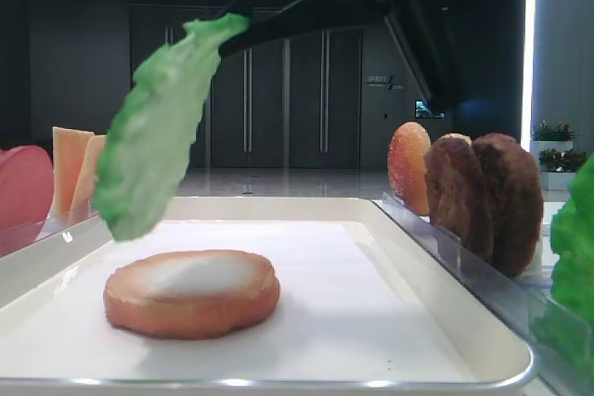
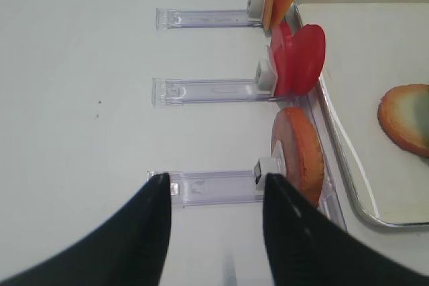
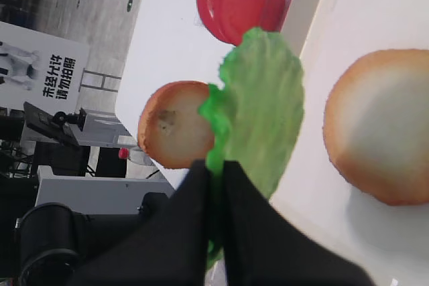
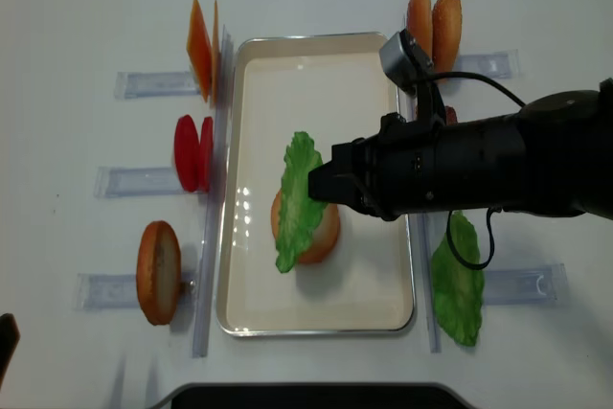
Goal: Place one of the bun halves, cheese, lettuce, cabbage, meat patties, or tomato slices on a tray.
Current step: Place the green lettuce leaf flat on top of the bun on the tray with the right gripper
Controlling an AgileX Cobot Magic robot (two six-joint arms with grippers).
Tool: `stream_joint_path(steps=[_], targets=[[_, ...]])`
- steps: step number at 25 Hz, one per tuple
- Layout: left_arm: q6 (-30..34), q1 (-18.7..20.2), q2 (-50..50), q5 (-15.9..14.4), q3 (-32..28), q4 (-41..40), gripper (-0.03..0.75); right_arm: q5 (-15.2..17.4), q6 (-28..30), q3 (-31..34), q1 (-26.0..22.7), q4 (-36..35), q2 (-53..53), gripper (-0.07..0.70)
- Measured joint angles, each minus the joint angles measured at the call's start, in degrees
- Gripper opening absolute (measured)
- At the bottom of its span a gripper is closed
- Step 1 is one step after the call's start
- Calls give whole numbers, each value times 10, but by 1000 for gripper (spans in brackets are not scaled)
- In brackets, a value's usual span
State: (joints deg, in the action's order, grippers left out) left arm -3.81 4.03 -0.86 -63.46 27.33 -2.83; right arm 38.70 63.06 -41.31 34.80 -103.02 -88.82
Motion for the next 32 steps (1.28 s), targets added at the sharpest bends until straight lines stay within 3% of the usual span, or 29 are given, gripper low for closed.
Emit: stream_joint_path(steps=[10,18,32], targets=[[0,0,0,0,0,0,340,2,2,0,0,-1,-54,15],[0,0,0,0,0,0,335,26,-9,0,0,-2,-54,15],[0,0,0,0,0,0,259,49,-7,0,0,-2,-54,15]])
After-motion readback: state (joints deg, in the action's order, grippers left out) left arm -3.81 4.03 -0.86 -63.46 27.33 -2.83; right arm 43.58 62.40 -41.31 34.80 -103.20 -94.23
